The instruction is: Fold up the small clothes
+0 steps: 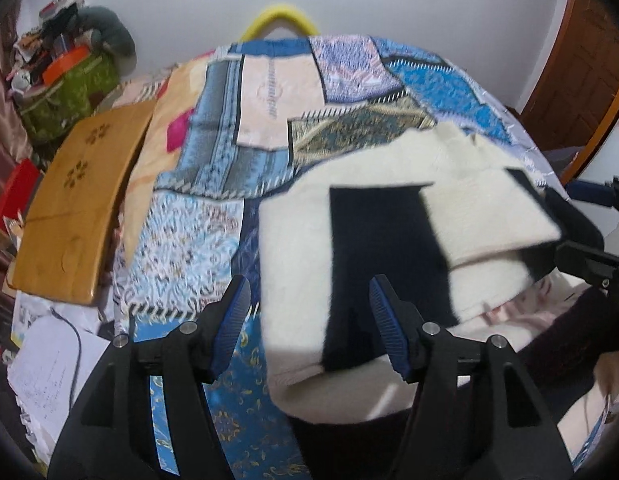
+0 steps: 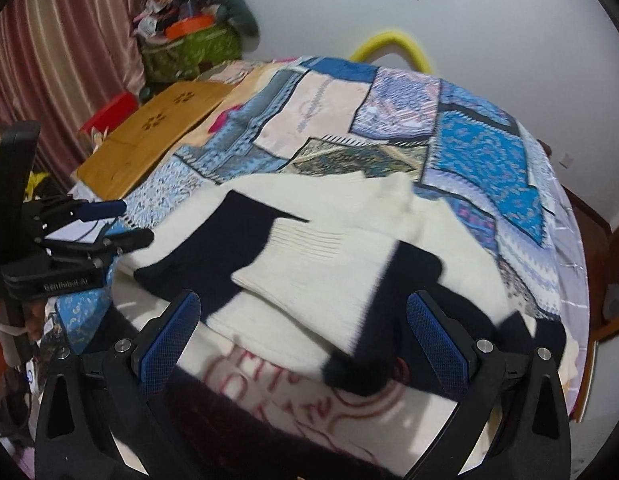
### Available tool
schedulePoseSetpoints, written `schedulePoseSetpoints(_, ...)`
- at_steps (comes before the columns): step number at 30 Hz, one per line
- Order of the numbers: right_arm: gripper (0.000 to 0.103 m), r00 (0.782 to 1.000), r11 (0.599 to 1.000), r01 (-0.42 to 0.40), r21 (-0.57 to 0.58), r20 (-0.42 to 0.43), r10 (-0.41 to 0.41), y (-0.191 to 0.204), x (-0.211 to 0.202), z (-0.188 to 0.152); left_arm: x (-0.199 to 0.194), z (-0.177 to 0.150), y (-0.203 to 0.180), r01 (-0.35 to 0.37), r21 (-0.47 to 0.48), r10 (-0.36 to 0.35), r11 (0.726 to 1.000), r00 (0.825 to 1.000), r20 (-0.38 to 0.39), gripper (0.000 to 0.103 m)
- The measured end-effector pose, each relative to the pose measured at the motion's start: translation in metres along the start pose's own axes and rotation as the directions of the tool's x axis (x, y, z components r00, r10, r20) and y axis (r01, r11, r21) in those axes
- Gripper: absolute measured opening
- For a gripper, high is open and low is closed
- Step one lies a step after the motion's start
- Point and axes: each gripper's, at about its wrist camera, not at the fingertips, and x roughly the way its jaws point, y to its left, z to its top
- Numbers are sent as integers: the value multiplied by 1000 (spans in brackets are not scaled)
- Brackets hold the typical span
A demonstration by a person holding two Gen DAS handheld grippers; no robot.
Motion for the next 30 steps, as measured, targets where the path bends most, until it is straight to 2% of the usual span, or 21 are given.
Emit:
schedulePoseSetpoints(8, 100, 988, 998, -45, -40, -147, 39, 19, 51, 12, 20, -16, 13, 11, 1, -11, 1000, 999, -44, 61)
schedulePoseSetpoints(12, 92, 977, 998, -53, -36, -210, 44, 22, 71, 12, 28, -19, 21, 16, -12, -16, 1000, 998, -61, 61)
schedulePoseSetpoints(14, 90, 971, 998, -34, -51, -239, 21, 25, 81, 8, 30, -20, 25, 20, -21, -21, 1000, 998, -64, 61)
schedulePoseSetpoints(17, 82, 971, 994, 13, -112, -234, -39, 31, 87, 4, 33, -20, 29, 31, -40, -34, 999, 997, -68, 61)
schedulePoseSetpoints(20, 63, 976, 986, 52, -161, -203, -84, 35, 85, 2, 34, -21, 29, 35, -45, -38, 998, 997, -69, 62)
schedulePoseSetpoints(21, 52, 976, 985, 61, -162, -195, -93, 34, 83, 2, 35, -21, 28, 33, -44, -36, 999, 997, -71, 62)
schedulePoseSetpoints(23, 38, 979, 988, 56, -146, -186, -83, 30, 80, 4, 35, -21, 26, 31, -39, -34, 999, 997, -73, 62)
schedulePoseSetpoints(24, 22, 980, 990, 52, -133, -182, -76, 27, 79, 5, 35, -20, 25, 30, -36, -33, 999, 997, -73, 62)
schedulePoseSetpoints(25, 14, 981, 992, 54, -115, -178, -74, 23, 76, 6, 34, -20, 23, 30, -34, -32, 999, 997, -73, 62)
schedulePoseSetpoints(30, 8, 992, 1000, 10, -17, -124, -12, 8, 56, 10, 28, -17, 17, 28, -20, -29, 999, 997, -68, 62)
